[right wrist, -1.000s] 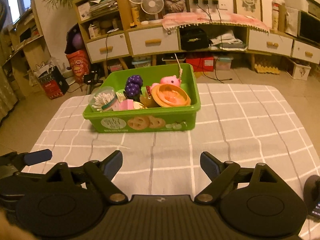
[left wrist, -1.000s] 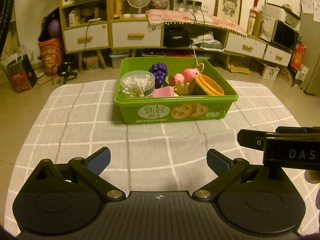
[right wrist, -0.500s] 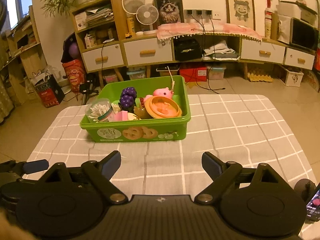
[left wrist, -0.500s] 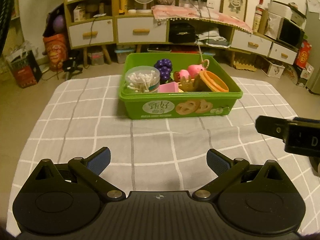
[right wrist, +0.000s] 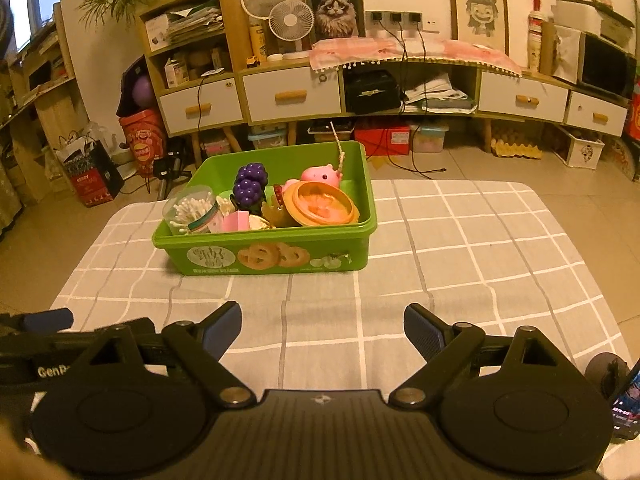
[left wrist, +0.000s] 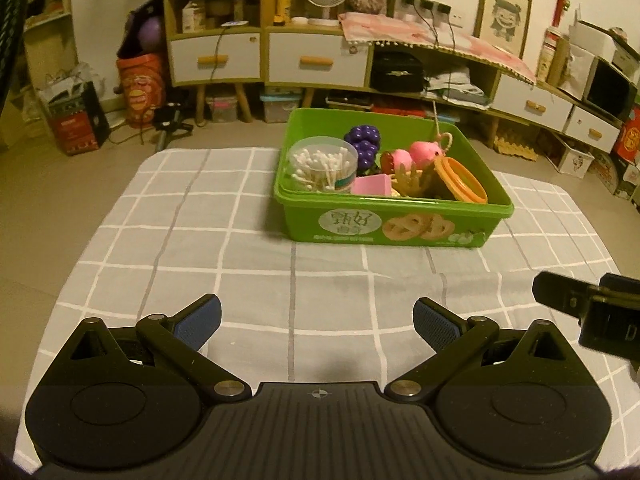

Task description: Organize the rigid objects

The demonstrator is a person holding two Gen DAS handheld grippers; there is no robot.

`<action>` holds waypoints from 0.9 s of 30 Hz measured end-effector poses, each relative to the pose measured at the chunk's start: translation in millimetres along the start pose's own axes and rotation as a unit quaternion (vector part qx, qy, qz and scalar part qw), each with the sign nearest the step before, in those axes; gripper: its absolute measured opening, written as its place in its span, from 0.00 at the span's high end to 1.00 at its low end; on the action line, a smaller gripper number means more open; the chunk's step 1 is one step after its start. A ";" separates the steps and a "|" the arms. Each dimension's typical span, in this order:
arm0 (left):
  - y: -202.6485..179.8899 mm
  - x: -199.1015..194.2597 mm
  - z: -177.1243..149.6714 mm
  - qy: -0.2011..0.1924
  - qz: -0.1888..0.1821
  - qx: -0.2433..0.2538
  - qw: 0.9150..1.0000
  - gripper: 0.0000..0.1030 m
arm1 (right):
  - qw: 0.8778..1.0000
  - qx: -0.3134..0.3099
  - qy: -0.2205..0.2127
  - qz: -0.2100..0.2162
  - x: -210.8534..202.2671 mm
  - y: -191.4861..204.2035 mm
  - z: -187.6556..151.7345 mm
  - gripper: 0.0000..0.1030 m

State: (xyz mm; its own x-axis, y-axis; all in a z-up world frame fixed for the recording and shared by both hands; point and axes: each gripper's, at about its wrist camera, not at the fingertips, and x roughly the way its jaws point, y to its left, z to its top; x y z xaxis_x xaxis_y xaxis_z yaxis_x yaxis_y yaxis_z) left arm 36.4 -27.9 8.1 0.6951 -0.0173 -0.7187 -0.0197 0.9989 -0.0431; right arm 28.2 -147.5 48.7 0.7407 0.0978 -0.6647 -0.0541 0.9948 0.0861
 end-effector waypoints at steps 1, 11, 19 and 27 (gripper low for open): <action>0.4 -0.4 0.1 0.000 0.001 -0.002 1.000 0.02 | 1.000 -0.002 0.000 0.000 0.2 0.8 -0.3 0.36; 0.5 -1.8 0.9 -0.001 -0.002 -0.004 1.000 0.02 | 1.000 -0.006 0.006 -0.001 2.8 3.6 -1.4 0.36; -0.3 -1.7 0.9 0.001 -0.005 -0.002 1.000 0.02 | 1.000 -0.004 0.010 -0.001 4.3 3.3 -2.8 0.36; -1.5 -0.7 -0.3 0.005 -0.007 0.001 1.000 0.02 | 1.000 -0.007 0.012 0.000 5.6 4.3 -4.1 0.36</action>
State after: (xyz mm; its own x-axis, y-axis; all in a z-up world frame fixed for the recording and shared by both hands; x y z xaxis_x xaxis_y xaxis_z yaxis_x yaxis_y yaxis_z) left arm 35.7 -29.4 8.5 0.6881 -0.0317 -0.7249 -0.0084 0.9986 -0.0516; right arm 29.4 -142.6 42.3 0.7241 0.0982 -0.6826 -0.0639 0.9951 0.0754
